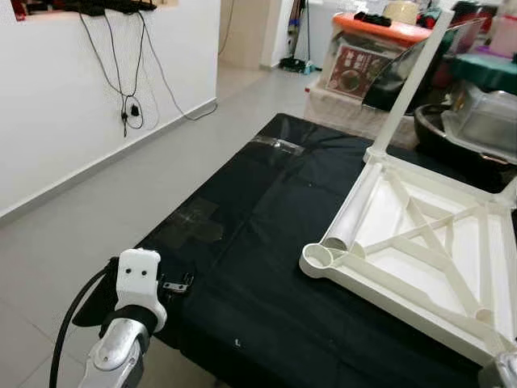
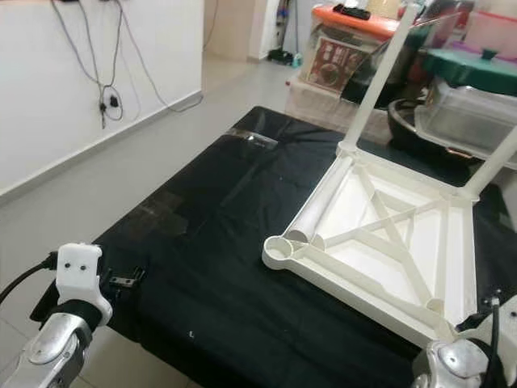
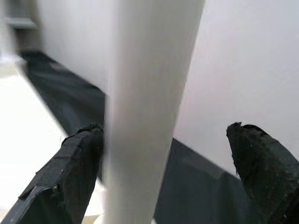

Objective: Building children table

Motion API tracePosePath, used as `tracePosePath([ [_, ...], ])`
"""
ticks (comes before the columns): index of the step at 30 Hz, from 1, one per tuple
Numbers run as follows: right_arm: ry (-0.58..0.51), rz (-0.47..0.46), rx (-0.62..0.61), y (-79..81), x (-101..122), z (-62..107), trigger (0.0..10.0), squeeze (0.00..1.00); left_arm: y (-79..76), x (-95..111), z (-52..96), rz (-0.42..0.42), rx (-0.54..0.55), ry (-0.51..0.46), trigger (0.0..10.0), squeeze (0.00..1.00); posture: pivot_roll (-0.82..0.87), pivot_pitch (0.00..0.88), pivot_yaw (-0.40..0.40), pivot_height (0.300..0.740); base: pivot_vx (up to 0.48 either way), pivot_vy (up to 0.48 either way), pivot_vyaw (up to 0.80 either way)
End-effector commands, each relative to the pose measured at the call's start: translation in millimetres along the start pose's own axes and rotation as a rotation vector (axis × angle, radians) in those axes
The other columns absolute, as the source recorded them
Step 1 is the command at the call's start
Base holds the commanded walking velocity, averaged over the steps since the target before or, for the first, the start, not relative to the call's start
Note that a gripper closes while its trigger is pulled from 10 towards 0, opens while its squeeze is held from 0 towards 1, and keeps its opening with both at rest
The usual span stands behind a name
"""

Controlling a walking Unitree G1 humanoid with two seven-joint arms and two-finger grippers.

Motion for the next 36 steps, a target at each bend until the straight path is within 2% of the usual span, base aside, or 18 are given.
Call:
tracePosePath([
  [1,-0.006,-0.036,0.116,14.6,14,21.8,10.0,1.00,-2.7,-1,1.9,0.000,-0.006,0.015,10.0,0.00,0.15,0.000,-0.148,0.740,0.000,0.000,0.00],
  [3,0.002,-0.048,0.174,20.3,18,32.0,10.0,1.00,-3.0,-1,2.3,0.000,-0.006,0.016,10.0,0.00,0.15,0.000,-0.148,0.740,0.000,0.000,0.00],
  [5,0.015,-0.037,0.236,23.1,21,50.1,10.0,1.00,-3.6,-1,2.5,0.002,-0.007,0.017,10.0,0.00,0.15,0.000,-0.153,0.740,0.000,0.000,0.00],
  [11,0.023,-0.009,0.271,16.4,21,64.7,10.0,1.00,-3.2,-1,2.0,0.004,-0.003,0.016,10.0,0.00,0.14,0.000,-0.158,0.740,0.000,0.000,0.00],
  [13,0.035,-0.006,0.323,21.5,21,68.1,10.0,1.00,-3.1,-1,1.6,0.005,-0.001,0.016,10.0,0.00,0.14,0.000,-0.157,0.740,0.000,0.000,0.00],
  [14,0.087,-0.004,0.428,34.4,16,72.9,10.0,1.00,-3.1,-1,1.0,0.007,0.000,0.015,10.0,0.00,0.14,0.000,-0.155,0.740,0.000,0.000,0.00],
  [15,0.087,-0.004,0.428,34.4,16,72.9,10.0,1.00,-3.1,-1,1.0,0.007,0.000,0.015,10.0,0.00,0.14,0.000,-0.155,0.740,0.000,0.000,0.00],
  [16,0.157,-0.001,0.524,46.1,10,79.7,10.0,0.93,-3.3,0,0.5,0.007,0.001,0.015,10.0,0.00,0.14,0.000,-0.151,0.740,0.000,0.000,0.00],
  [17,0.157,-0.001,0.524,46.1,10,79.7,10.0,0.93,-3.3,0,0.5,0.007,0.001,0.015,10.0,0.00,0.14,0.000,-0.151,0.740,0.000,0.000,0.00],
  [18,0.277,0.000,0.642,61.2,-1,88.0,10.0,0.00,-3.6,0,-0.1,0.008,0.000,0.014,10.0,0.00,0.14,0.000,-0.147,0.740,0.000,0.000,0.00],
  [19,0.277,0.000,0.642,61.2,-1,88.0,10.0,0.00,-3.6,0,-0.1,0.008,0.000,0.014,10.0,0.00,0.14,0.000,-0.147,0.740,0.000,0.000,0.00],
  [20,0.352,0.007,0.759,77.2,-6,94.8,10.0,0.00,-4.5,0,-1.0,0.009,-0.001,0.013,10.0,0.00,0.15,0.000,-0.151,0.740,0.000,0.000,0.00],
  [22,0.451,0.022,0.854,96.5,-11,99.1,10.0,0.00,-4.9,0,-2.6,0.006,0.003,0.007,10.0,0.00,0.16,0.000,-0.157,0.740,0.000,0.000,0.00],
  [28,0.401,0.049,0.890,106.1,-10,99.5,10.0,0.00,-2.9,1,-3.3,0.001,0.018,0.003,10.0,0.00,0.18,0.000,-0.165,0.740,0.000,0.000,0.00],
  [30,0.419,0.034,1.009,115.4,-15,114.7,10.0,0.00,3.0,0,-4.7,-0.017,0.050,0.007,10.0,0.00,0.18,0.000,-0.164,0.740,0.000,0.000,0.00],
  [33,0.450,0.013,1.049,117.5,-17,121.5,10.0,0.00,5.5,-1,-5.4,-0.025,0.063,0.009,10.0,0.00,0.18,0.000,-0.164,0.740,0.000,0.000,0.00],
  [35,0.349,0.062,1.123,121.1,-15,130.0,10.0,0.00,12.4,4,-15.3,-0.060,0.104,-0.005,10.0,0.00,0.19,0.000,-0.155,0.740,0.000,0.000,0.00],
  [36,0.349,0.062,1.123,121.1,-15,130.0,10.0,0.00,12.4,4,-15.3,-0.060,0.104,-0.005,10.0,0.00,0.19,0.000,-0.155,0.740,0.000,0.000,0.00],
])
Point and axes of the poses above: a point about 5 cm out from each wrist's last joint towards the gripper, its own z axis pointing back from the gripper into the wrist, its own x axis along the axis of the wrist's last joint, y = z × x, the point moved 2 cm from there along -z, pointing out of the wrist towards the gripper, and after that the axes turned 12 degrees about -z, right-handed, at the moved point
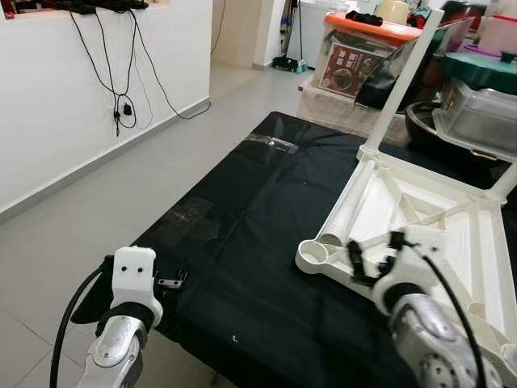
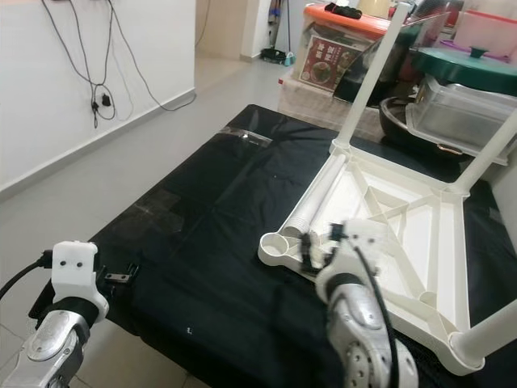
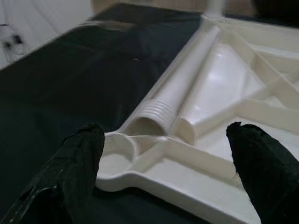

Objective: Building children table

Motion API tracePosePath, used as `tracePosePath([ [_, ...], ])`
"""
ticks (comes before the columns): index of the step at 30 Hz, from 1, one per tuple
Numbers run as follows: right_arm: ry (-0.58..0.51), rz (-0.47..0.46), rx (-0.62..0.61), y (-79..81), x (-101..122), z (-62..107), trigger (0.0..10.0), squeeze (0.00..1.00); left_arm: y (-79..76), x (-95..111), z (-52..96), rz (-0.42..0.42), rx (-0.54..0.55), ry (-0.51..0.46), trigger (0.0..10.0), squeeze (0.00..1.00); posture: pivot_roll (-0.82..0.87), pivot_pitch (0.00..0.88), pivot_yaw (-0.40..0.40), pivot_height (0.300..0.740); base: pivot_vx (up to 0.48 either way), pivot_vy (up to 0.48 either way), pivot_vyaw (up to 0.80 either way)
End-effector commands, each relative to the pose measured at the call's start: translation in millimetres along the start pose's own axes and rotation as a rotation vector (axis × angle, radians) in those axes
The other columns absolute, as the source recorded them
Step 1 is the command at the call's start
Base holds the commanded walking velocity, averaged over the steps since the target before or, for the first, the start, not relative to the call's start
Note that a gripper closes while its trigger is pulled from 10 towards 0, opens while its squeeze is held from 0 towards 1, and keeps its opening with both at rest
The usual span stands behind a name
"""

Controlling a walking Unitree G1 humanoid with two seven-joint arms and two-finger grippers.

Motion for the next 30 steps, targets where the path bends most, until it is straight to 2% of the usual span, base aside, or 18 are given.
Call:
tracePosePath([
  [1,-0.040,0.050,0.019,2.2,1,0.4,10.0,0.00,2.9,1,-5.6,-0.025,0.031,-0.005,10.0,0.00,0.19,0.000,-0.154,0.740,0.000,0.000,0.00],
  [2,-0.040,0.050,0.019,2.2,1,0.4,10.0,0.00,2.9,1,-5.6,-0.025,0.031,-0.005,10.0,0.00,0.19,0.000,-0.154,0.740,0.000,0.000,0.00],
  [4,-0.071,0.104,0.128,17.3,5,3.2,10.0,0.00,-2.7,13,-14.1,-0.053,0.009,-0.050,10.0,0.00,0.18,0.000,-0.130,0.740,0.000,0.000,0.00],
  [6,-0.103,0.180,0.196,29.2,6,6.6,10.0,0.00,-11.3,22,-18.8,-0.119,-0.040,-0.109,10.0,0.00,0.17,0.000,-0.114,0.740,0.000,0.000,0.00],
  [8,-0.125,0.212,0.198,31.4,7,7.2,10.0,0.00,-12.3,25,-21.5,-0.130,-0.051,-0.126,10.0,0.00,0.17,0.000,-0.106,0.740,0.000,0.000,0.00],
  [11,-0.143,0.236,0.187,31.5,9,7.3,10.0,0.00,-11.9,26,-24.3,-0.130,-0.054,-0.132,10.0,0.00,0.16,0.000,-0.104,0.740,0.000,0.000,0.00],
  [13,-0.148,0.231,0.183,31.6,6,6.7,10.0,0.00,-13.7,30,-31.8,-0.172,-0.083,-0.156,10.0,0.00,0.15,0.000,-0.091,0.740,0.000,0.000,0.00],
  [17,-0.162,0.225,0.176,30.8,5,5.2,10.0,0.00,-16.2,38,-40.1,-0.185,-0.104,-0.193,10.0,0.00,0.15,0.000,-0.085,0.740,0.000,0.000,0.00],
  [21,-0.190,0.204,0.164,27.5,8,2.9,10.0,0.00,-22.7,44,-40.2,-0.188,-0.157,-0.228,10.0,0.00,0.15,0.000,-0.085,0.740,0.000,0.000,0.00],
  [23,-0.199,0.200,0.158,25.9,9,1.5,10.0,0.00,-24.9,42,-38.9,-0.220,-0.180,-0.239,10.0,0.00,0.15,0.000,-0.085,0.740,0.000,0.000,0.00],
  [25,-0.209,0.195,0.144,23.2,10,-0.1,10.0,0.00,-23.1,38,-37.3,-0.256,-0.213,-0.240,10.0,0.00,0.15,0.000,-0.083,0.740,0.000,0.000,-0.80],
  [30,-0.209,0.202,0.132,21.4,7,-0.2,10.0,0.00,-17.3,36,-39.1,-0.249,-0.209,-0.233,10.0,0.00,0.15,0.000,-0.080,0.740,0.000,0.000,-0.80],
])
Point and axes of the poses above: a point about 5 cm out from each wrist's last joint towards the gripper, its own z axis pointing back from the gripper into the wrist, its own x axis along the axis of the wrist's last joint, y = z × x, the point moved 2 cm from there along -z, pointing out of the wrist towards the gripper, and after that the axes turned 12 degrees about -z, right-handed, at the moved point
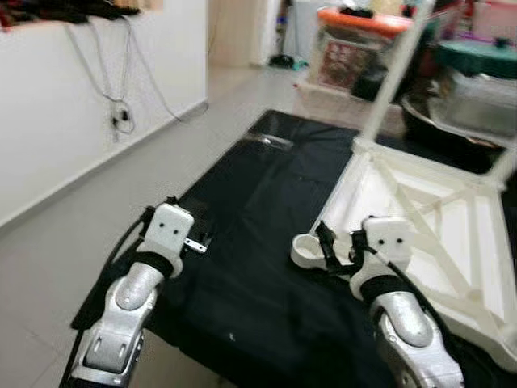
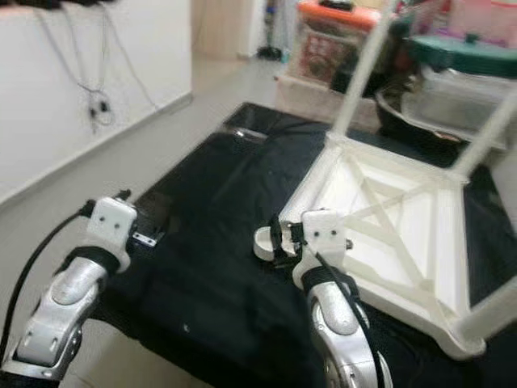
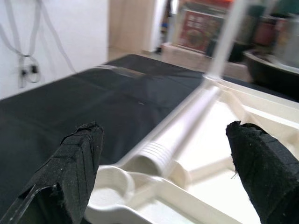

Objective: Building children table

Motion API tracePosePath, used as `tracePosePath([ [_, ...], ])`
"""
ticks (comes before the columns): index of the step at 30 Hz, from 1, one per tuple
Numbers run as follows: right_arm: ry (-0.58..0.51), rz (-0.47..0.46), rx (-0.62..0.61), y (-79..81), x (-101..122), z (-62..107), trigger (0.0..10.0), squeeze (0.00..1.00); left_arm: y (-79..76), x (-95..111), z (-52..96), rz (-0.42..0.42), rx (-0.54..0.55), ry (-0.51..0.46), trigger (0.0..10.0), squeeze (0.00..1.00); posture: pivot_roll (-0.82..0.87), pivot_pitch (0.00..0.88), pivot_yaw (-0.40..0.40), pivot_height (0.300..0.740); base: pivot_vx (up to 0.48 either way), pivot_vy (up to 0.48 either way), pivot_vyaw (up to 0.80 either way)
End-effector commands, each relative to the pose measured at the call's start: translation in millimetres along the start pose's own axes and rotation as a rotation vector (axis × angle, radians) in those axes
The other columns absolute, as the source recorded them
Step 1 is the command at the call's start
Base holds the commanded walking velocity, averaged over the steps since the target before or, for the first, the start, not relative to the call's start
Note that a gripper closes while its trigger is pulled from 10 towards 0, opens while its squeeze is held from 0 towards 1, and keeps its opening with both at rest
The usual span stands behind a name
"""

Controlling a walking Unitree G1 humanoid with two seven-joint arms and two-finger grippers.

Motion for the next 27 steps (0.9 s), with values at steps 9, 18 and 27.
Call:
tracePosePath([
  [9,0.016,0.016,-0.014,-5.6,-10,-0.1,10.0,0.00,-17.0,-5,9.6,0.019,-0.055,0.007,10.0,0.00,0.16,0.000,-0.086,0.740,0.000,0.000,-0.13],
  [18,0.003,0.023,-0.019,-9.1,-9,-8.0,10.0,0.00,-8.4,-8,3.6,0.010,-0.033,0.004,10.0,0.00,0.16,0.000,-0.087,0.740,0.000,0.000,-0.78],
  [27,-0.003,0.060,-0.036,-13.8,-12,-9.4,10.0,0.00,-10.8,-6,2.3,0.027,-0.040,0.005,10.0,0.00,0.16,0.000,-0.085,0.740,0.000,0.248,-0.31],
])
Point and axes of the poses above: a point about 5 cm out from each wrist's last joint towards the gripper, its own z axis pointing back from the gripper into the wrist, its own x axis along the axis of the wrist's last joint, y = z × x, the point moved 2 cm from there along -z, pointing out of the wrist towards the gripper, and after that the axes turned 12 degrees about -z, right-handed, at the moved point
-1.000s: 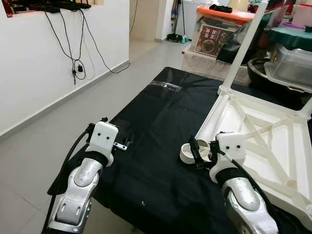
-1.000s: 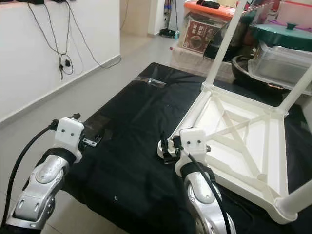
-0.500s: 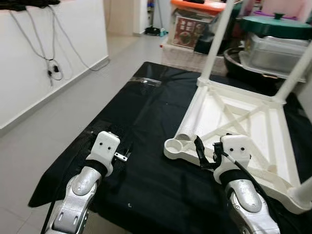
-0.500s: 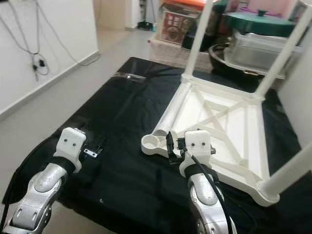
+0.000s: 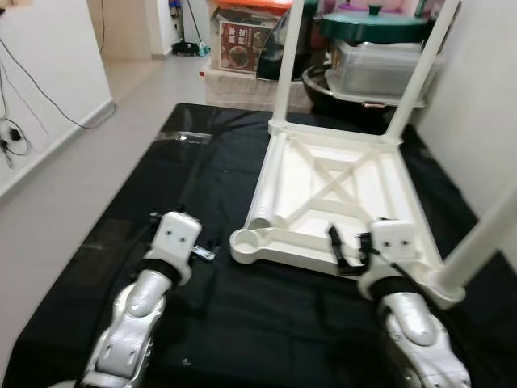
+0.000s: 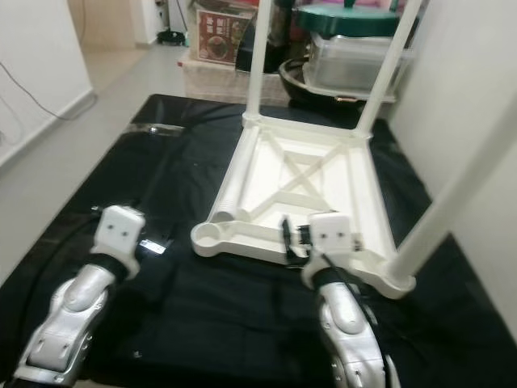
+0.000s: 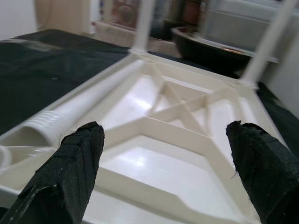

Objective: Building children table

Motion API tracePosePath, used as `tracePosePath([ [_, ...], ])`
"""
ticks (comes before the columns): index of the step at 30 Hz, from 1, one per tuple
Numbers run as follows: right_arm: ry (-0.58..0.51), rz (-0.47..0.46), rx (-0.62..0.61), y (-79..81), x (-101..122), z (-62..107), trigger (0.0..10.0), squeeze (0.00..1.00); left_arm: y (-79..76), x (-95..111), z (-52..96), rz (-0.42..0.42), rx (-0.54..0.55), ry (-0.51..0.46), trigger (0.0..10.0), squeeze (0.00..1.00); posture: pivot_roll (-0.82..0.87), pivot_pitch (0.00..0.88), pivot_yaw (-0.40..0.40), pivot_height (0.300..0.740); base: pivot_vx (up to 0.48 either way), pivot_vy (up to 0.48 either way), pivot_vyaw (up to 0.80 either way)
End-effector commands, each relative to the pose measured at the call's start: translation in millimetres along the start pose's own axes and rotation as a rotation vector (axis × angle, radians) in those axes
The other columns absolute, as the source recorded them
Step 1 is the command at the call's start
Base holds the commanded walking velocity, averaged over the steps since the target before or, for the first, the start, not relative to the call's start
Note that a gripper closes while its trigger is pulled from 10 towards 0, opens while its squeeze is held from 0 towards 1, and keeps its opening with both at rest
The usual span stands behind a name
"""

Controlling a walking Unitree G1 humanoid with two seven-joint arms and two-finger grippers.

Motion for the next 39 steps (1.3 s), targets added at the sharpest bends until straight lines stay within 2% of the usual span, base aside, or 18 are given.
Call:
tracePosePath([
  [1,-0.009,0.003,0.008,1.5,0.5,-1.4,10.0,0.00,0.0,-2.6,0.8,0.010,-0.003,0.011,10.0,0.00,0.16,0.000,-0.085,0.740,0.000,0.480,0.00],
  [7,-0.014,0.008,0.006,0.8,1.0,-2.5,10.0,0.00,1.8,-1.3,-1.2,0.015,0.011,-0.002,10.0,0.00,0.16,0.000,-0.087,0.740,0.000,0.480,0.00],
  [14,-0.015,0.023,-0.010,-4.0,-0.3,-3.8,10.0,0.00,-3.7,1.6,-0.8,0.016,-0.002,-0.018,10.0,0.00,0.16,0.000,-0.092,0.740,0.000,0.000,0.00],
  [20,-0.021,0.029,-0.012,-1.3,1.6,-7.2,10.0,0.00,2.2,2.4,-3.1,0.043,0.010,-0.021,10.0,0.00,0.16,0.000,-0.093,0.740,0.000,0.000,0.00],
  [27,-0.026,0.032,-0.015,0.5,2.0,-7.4,10.0,0.00,3.6,2.8,-5.1,0.062,0.012,-0.026,10.0,0.00,0.15,0.000,-0.092,0.740,0.266,0.000,0.00],
  [33,-0.023,0.009,-0.028,-3.3,3.6,-8.6,10.0,0.00,-1.7,5.2,-6.5,0.069,0.000,-0.032,10.0,0.00,0.15,0.000,-0.100,0.740,0.276,0.000,0.00],
  [39,-0.020,0.029,-0.022,-3.0,3.3,-9.2,10.0,0.00,-2.7,5.1,-7.7,0.064,0.001,-0.031,10.0,0.00,0.15,0.000,-0.103,0.740,0.275,0.000,0.00],
])
Point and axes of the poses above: a point about 5 cm out from each wrist's last joint towards the gripper, its own z axis pointing back from the gripper into the wrist, its own x axis along the axis of the wrist's last joint, y = z × x, the point moved 2 cm from there along -z, pointing out of the wrist towards the gripper, and after that the axes turned 12 degrees about -z, right-handed, at the moved point
